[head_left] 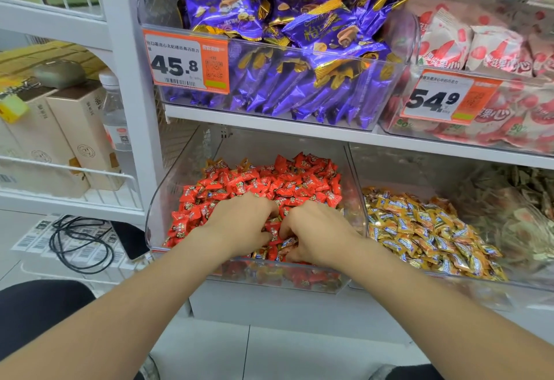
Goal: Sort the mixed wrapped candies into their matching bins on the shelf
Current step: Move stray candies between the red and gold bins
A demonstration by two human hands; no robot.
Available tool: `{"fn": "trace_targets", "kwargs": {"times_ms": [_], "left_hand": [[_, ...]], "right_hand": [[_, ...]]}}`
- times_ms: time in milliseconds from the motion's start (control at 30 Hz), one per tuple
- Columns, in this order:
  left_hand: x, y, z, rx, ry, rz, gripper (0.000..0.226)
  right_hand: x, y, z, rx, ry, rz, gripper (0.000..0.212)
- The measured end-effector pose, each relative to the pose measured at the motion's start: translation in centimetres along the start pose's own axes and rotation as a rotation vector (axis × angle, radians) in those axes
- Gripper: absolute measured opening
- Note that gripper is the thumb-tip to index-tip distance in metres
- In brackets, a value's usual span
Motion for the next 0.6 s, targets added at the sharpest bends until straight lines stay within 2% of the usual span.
{"fn": "trace_targets", "kwargs": {"times_ms": [67,200,300,467,533,600], "left_hand": [[0.1,-0.1,0.3,-0.011,-0.001,0.005,0.033],[-0.1,-0.1,0.7,-0.025,-0.011,0.025,0.024],[0.6,-0.3,0.8,-0.013,-0.017,0.077,0.031],[0.6,-0.4,0.7,0.035,-0.035,0.167,0.034],[-0.1,0.1,0.6,0.022,-0.061,0.119,0.036],[-0.8,0.7,0.6,-0.011,-0.062,0.000,0.040]], "right_hand": [[0.0,0.3,0.4,-0.005,0.000,-0.078,0.016],[0.4,0.2,0.4,-0.040,0.013,-0.068,0.016],[0.0,-1.0,-0.5,0.015,-0.023,0.111,0.021],[-4.7,-3.8,-3.4,0.238,-0.310,0.488,0.020],[-5.4,-4.8,-4.4,0.330,-0.383,0.652,0.028],[-5.2,-5.5,-4.8,0.412,-0.401,0.695,0.038]]}}
Point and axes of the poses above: each hand's wrist, its own z-axis towards the middle knuckle, its own x-axis out of the palm, y = z × x, the point moved 8 cm from there along z, towards the middle knuckle, and after that the axes turned 14 degrees about -x, right-handed, at the moved point
